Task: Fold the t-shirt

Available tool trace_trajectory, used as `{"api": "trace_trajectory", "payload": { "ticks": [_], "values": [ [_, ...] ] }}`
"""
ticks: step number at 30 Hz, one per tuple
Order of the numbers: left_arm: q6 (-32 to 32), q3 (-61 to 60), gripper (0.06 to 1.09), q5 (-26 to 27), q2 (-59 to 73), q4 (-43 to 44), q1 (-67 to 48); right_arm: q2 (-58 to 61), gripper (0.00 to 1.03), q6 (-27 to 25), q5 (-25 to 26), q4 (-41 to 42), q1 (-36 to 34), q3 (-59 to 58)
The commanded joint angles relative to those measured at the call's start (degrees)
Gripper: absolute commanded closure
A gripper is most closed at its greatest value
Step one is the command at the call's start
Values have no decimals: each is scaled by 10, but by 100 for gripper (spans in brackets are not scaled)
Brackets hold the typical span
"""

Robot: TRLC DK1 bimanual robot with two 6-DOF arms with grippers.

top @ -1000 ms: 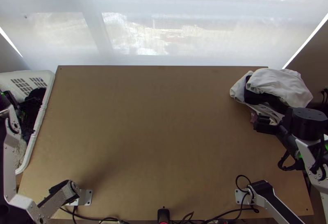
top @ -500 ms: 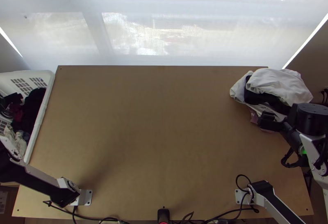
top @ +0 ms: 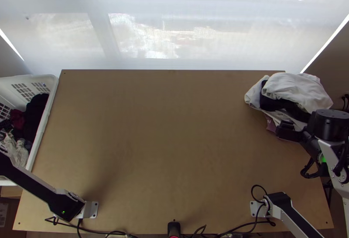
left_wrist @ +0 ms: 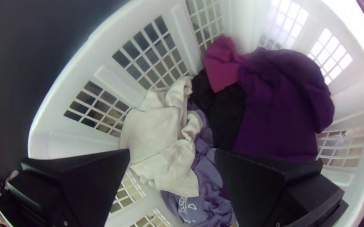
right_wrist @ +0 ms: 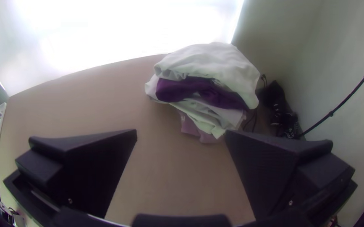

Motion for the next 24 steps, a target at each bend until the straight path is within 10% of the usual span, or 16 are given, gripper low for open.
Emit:
{"api": "trace_trajectory", "payload": {
  "ticks": [1, 24],
  "values": [
    [7, 80, 11, -1, 127, -1, 48, 1, 5, -5, 8, -19, -13, -8],
    [25, 208, 12, -8, 295, -6, 42, -5, 5, -22, 25, -56, -31, -18]
  ]
}}
